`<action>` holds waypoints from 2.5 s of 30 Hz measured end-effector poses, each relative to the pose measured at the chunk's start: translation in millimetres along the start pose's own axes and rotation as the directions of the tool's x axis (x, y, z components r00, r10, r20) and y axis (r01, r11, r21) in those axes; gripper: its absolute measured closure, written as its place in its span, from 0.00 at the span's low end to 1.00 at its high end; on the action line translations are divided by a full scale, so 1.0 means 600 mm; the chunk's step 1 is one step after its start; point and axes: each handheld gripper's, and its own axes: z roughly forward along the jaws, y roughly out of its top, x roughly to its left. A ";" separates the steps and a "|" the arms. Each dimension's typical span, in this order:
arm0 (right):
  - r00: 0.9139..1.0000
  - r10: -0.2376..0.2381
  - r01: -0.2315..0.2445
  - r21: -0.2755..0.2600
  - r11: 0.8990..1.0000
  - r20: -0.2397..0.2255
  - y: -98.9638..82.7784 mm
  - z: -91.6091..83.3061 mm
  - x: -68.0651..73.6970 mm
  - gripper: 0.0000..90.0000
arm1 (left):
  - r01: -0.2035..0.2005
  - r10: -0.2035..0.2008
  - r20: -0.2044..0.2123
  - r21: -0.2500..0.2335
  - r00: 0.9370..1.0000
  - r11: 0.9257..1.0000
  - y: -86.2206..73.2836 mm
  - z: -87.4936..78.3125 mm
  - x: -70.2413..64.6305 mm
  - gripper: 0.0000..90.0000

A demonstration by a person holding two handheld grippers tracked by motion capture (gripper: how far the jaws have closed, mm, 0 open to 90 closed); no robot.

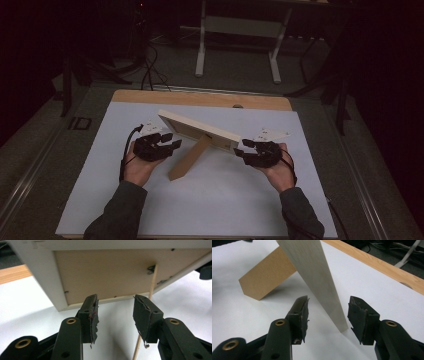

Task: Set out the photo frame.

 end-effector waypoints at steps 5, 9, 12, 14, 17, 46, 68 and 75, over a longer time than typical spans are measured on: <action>1.000 -0.003 0.003 0.015 1.000 0.009 -0.008 -0.004 -0.003 0.55 | 0.000 0.000 -0.008 0.005 1.000 1.000 0.002 -0.003 0.004 0.70; 1.000 0.005 -0.005 0.014 1.000 0.003 -0.014 -0.008 -0.008 0.59 | 0.011 -0.011 -0.019 -0.017 1.000 1.000 0.004 -0.004 0.006 0.71; 1.000 0.002 -0.002 0.028 1.000 0.007 -0.018 -0.009 -0.011 0.61 | 0.021 -0.022 -0.029 -0.024 0.999 0.999 0.007 -0.003 0.009 0.70; 1.000 0.010 -0.010 0.025 1.000 0.007 -0.021 -0.010 -0.014 0.63 | 0.027 -0.027 -0.027 -0.023 0.999 0.999 0.009 -0.002 0.011 0.70; 1.000 0.025 -0.026 0.026 0.999 0.016 -0.027 -0.013 -0.021 0.66 | 0.027 -0.028 -0.030 -0.017 0.999 0.999 0.012 0.000 0.014 0.67; 0.979 0.193 -0.187 -0.085 0.979 0.064 -0.012 0.006 -0.057 1.00 | 0.035 -0.035 -0.048 -0.009 0.998 0.999 0.028 0.040 0.008 0.78; 0.990 0.143 -0.143 -0.110 0.984 -0.006 0.031 0.015 -0.027 1.00 | 0.018 -0.018 -0.064 -0.003 0.998 1.000 0.043 0.046 -0.004 0.94; 0.989 0.142 -0.145 -0.121 0.982 -0.038 0.039 0.012 -0.023 1.00 | 0.020 -0.020 -0.067 0.003 0.998 1.000 0.046 0.047 -0.004 0.95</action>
